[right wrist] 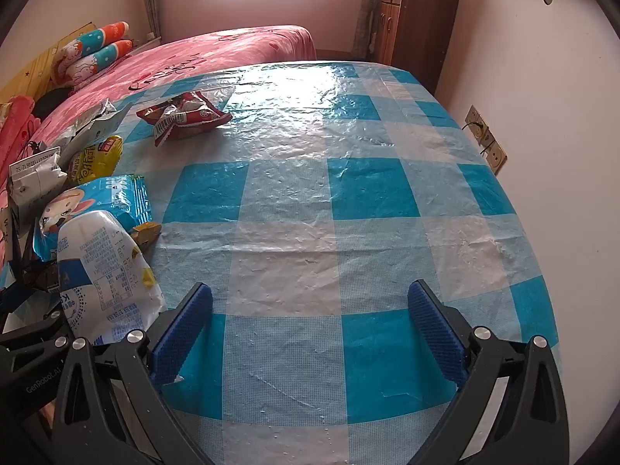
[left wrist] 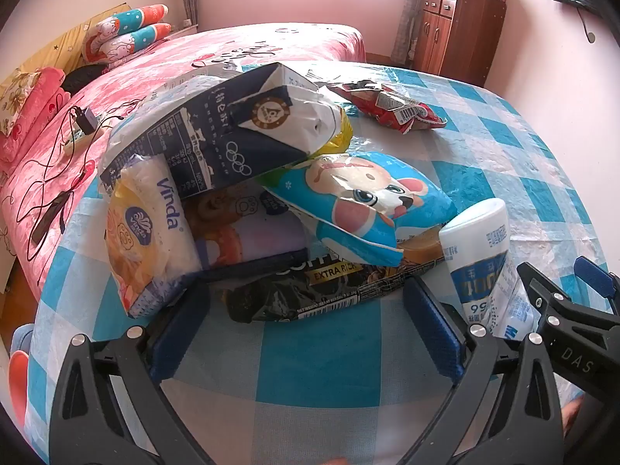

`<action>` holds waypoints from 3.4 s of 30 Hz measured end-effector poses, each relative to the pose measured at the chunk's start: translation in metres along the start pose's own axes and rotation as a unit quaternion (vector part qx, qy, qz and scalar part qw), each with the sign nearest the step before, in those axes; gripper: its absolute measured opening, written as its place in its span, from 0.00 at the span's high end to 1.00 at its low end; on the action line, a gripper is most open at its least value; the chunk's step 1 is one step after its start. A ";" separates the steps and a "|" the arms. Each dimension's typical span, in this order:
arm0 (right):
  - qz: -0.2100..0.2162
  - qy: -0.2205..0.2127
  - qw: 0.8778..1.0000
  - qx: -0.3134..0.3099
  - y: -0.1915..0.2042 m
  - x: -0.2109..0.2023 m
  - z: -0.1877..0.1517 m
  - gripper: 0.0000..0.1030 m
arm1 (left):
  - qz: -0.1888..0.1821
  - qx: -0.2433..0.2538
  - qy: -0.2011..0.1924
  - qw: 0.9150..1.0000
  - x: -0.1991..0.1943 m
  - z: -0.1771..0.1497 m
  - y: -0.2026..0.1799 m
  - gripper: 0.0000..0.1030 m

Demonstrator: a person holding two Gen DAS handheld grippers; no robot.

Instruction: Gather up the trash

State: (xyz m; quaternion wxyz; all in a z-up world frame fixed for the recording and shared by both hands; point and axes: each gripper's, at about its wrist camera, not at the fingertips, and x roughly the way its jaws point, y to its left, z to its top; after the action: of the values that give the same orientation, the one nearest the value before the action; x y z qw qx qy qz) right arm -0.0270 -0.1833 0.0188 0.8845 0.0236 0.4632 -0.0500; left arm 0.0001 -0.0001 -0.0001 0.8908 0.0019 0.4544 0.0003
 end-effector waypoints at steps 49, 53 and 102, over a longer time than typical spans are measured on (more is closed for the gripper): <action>0.024 -0.107 0.993 -0.031 0.008 -0.158 -0.086 0.04 | -0.003 0.017 -0.102 0.995 -0.140 -0.088 0.053 0.04; 0.031 -0.125 0.991 -0.046 0.019 -0.177 -0.093 0.04 | 0.000 -0.001 -0.117 0.993 -0.158 -0.094 0.071 0.04; 0.106 -0.107 0.986 -0.078 0.044 -0.151 -0.086 0.04 | -0.014 -0.038 -0.109 0.993 -0.159 -0.078 0.115 0.04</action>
State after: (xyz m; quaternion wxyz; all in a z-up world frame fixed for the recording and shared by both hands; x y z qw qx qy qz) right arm -0.1777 -0.1221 0.0939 0.9284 -0.0018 0.3632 0.0781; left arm -0.1563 0.1144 0.0839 0.9343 -0.0386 0.3545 0.0045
